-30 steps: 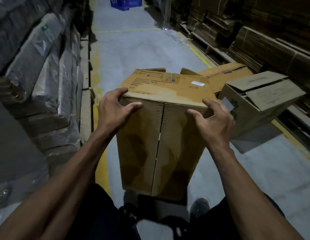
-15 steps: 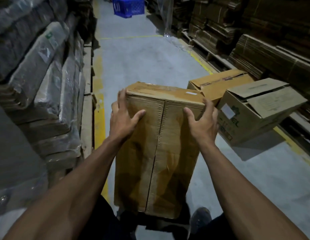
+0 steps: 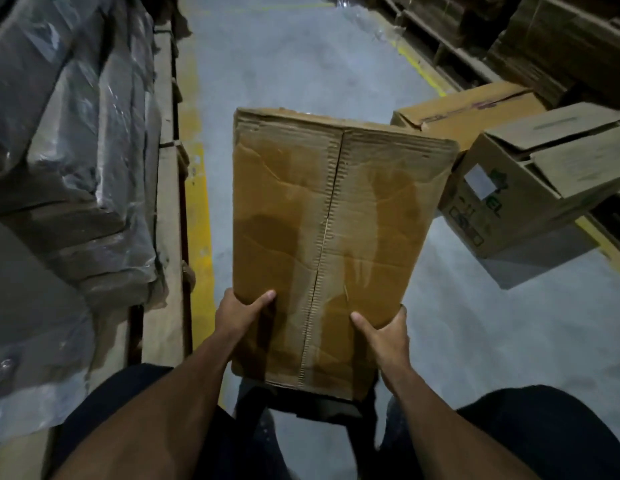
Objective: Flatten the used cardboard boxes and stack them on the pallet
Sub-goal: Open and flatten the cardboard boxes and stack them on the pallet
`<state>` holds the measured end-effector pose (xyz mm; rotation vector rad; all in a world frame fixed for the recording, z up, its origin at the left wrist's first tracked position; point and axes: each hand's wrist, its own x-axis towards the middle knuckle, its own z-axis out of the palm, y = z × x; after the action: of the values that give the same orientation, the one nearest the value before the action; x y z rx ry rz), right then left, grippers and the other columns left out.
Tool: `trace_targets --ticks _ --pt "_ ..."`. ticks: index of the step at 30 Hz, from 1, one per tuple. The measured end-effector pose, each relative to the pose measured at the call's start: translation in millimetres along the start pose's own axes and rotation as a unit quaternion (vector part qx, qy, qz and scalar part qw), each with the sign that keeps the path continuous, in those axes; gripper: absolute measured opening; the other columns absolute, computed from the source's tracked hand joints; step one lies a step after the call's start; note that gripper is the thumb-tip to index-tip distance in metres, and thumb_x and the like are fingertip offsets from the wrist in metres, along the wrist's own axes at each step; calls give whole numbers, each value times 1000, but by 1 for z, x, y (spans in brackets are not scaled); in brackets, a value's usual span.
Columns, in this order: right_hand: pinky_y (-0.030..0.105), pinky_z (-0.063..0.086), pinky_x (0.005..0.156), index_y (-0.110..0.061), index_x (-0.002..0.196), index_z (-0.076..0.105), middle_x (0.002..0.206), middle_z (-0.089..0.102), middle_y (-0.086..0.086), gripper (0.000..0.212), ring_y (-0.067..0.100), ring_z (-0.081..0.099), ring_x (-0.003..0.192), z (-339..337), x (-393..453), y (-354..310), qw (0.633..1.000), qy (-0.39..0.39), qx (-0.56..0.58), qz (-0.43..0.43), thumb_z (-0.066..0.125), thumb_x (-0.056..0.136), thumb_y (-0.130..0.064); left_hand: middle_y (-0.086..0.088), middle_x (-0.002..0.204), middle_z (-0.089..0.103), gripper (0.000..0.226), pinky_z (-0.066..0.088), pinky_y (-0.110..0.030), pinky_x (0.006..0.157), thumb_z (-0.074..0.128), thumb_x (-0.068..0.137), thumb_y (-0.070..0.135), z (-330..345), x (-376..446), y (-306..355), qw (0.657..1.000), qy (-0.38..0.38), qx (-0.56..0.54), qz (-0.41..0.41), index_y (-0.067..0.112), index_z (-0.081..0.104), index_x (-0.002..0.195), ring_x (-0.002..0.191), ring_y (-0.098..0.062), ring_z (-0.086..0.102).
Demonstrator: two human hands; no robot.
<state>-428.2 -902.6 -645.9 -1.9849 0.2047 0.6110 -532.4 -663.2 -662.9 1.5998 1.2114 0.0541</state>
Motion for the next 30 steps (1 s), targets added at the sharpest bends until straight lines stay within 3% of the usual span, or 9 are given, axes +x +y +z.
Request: trace_targets --ticks 2,5,9,14,16,18,20,23,30 --pt "55 45 108 -22 147 33 139 54 4 95 30 53 127 2 3 4 1000 -4 5 7 87 72 -48 -9 127 63 119 50 -50 101 76 42 83 2 3 4 1000 -5 -14 -8 9 52 133 115 -32 61" --pt "55 46 107 -23 146 38 137 57 4 100 30 55 125 3 13 -2 1000 17 11 -7 88 66 -57 -11 127 63 90 50 -49 101 80 68 65 6 5 16 1000 16 3 4 8 51 130 116 -32 60" --pt "48 46 107 -19 142 43 133 58 4 84 28 55 122 0 22 -20 998 55 -9 -27 82 75 -52 -11 120 64 98 51 -48 97 64 58 84 11 9 33 995 77 54 36 9 55 120 113 -34 60" --pt "50 49 100 -26 138 43 130 58 2 75 27 56 119 0 43 -43 990 112 -55 -58 70 79 -65 -17 123 61 91 46 -49 100 60 73 81 18 26 54 982 135 124 49 3 56 121 119 -39 54" --pt "54 49 100 -30 140 38 133 57 1 72 28 54 122 4 56 -46 987 102 -98 -70 66 82 -63 -20 127 58 86 45 -49 100 60 79 75 22 35 53 980 110 163 40 2 51 124 121 -41 52" --pt "56 49 99 -33 141 31 135 54 3 69 31 54 123 8 64 -38 984 45 -165 -60 66 86 -55 -22 131 56 78 46 -48 98 66 83 62 28 40 38 980 59 187 32 2 45 128 122 -42 52" --pt "56 47 101 -35 150 17 145 44 8 82 36 50 127 11 66 -14 971 -25 -235 -15 66 87 -52 -22 135 54 75 46 -46 98 72 85 49 35 36 13 984 -14 177 15 3 39 134 123 -41 53" --pt "56 42 107 -38 157 -4 153 27 13 99 40 42 134 13 69 14 961 -37 -273 30 65 88 -57 -23 139 51 75 45 -43 98 67 91 47 45 27 -13 985 -56 164 -19 1 31 139 125 -40 52" --pt "48 43 100 -37 158 11 141 40 12 92 36 45 129 14 83 5 962 10 -271 9 67 88 -54 -22 135 53 81 46 -44 93 63 89 57 49 47 -9 980 -33 193 -10 2 34 141 120 -42 53"
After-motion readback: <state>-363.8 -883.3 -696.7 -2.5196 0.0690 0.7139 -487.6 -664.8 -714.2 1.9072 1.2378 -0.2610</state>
